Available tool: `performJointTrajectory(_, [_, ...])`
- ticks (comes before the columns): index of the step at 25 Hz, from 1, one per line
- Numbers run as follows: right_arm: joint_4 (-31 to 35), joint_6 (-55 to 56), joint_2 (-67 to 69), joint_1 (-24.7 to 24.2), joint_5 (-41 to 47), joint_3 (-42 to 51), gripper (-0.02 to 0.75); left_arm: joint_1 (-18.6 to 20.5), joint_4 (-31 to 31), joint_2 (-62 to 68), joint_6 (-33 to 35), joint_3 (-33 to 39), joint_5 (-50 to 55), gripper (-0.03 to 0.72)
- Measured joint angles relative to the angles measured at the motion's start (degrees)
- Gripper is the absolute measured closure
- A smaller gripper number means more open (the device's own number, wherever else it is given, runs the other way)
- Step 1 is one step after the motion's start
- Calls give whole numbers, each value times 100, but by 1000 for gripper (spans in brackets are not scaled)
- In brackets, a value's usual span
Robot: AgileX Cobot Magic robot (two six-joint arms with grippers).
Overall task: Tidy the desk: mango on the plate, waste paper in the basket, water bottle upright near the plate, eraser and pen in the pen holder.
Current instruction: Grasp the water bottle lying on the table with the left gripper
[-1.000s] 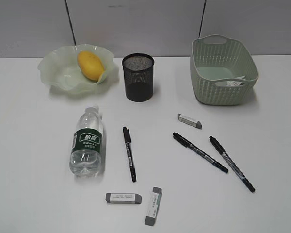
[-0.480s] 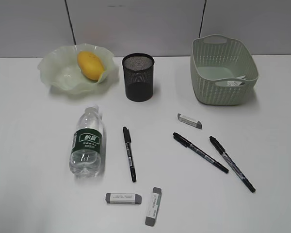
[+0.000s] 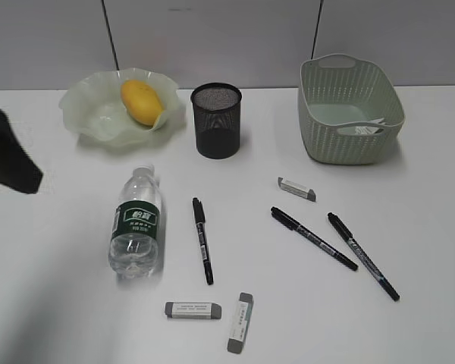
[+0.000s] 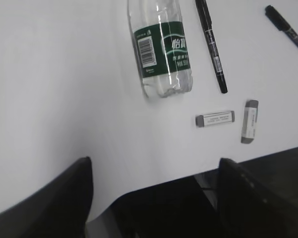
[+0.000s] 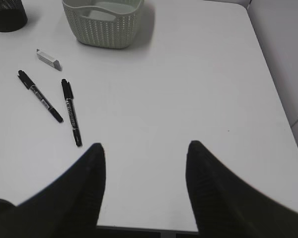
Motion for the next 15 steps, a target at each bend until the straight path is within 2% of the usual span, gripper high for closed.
performJointTrajectory(3, [0, 0, 0, 0, 0, 0, 316, -596, 727, 779, -973, -545, -241, 102])
performJointTrajectory(6, [0, 0, 0, 0, 0, 0, 316, -936, 901, 1516, -1320, -1128, -558, 102])
performJointTrajectory(11, [0, 0, 0, 0, 0, 0, 316, -1092, 912, 2636, -1563, -1862, -679, 102])
performJointTrajectory(15, [0, 0, 0, 0, 8, 0, 316, -1092, 923, 3223, -1689, -2014, -778, 102])
